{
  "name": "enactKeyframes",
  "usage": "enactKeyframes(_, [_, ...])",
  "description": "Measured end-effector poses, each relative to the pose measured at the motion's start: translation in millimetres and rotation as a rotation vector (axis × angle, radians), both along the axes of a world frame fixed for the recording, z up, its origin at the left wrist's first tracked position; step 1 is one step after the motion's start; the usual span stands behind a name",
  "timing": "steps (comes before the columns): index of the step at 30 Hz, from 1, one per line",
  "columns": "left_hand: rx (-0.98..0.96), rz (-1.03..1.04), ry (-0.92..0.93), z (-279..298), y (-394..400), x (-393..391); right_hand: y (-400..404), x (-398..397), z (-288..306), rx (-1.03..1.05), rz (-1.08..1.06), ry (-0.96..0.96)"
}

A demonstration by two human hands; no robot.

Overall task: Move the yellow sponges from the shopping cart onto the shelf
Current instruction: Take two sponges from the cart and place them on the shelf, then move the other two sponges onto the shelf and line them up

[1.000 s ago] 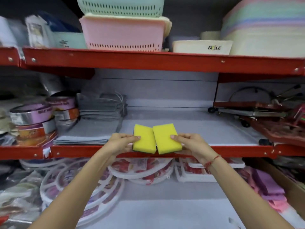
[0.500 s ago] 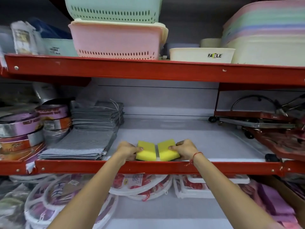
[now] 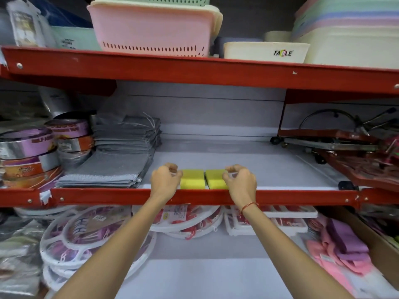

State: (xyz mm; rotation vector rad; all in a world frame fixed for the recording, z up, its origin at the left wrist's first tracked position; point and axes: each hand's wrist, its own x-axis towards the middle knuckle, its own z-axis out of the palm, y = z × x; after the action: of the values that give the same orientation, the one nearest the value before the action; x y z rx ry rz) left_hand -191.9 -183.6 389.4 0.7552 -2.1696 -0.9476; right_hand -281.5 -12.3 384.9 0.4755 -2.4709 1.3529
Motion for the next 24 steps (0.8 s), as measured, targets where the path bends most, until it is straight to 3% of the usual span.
enactKeyframes(4, [-0.090, -0.022, 0.196, -15.1, 15.0, 27.2, 2.8, 46.8, -18.3, -0.126, 0.042, 0.122])
enactKeyframes(10, [-0.094, -0.110, 0.303, -59.7, 23.1, 79.0, 14.5, 106.0, -74.2, -0.219, 0.100, 0.064])
enactKeyframes(15, [-0.087, -0.137, 0.210, -131.2, 27.1, 126.9, 29.5, 147.8, -147.2, -0.167, 0.106, -0.113])
enactKeyframes(24, [0.061, -0.100, -0.120, -260.1, 37.6, 198.3, 44.4, 196.7, -251.4, 0.153, 0.158, -0.414])
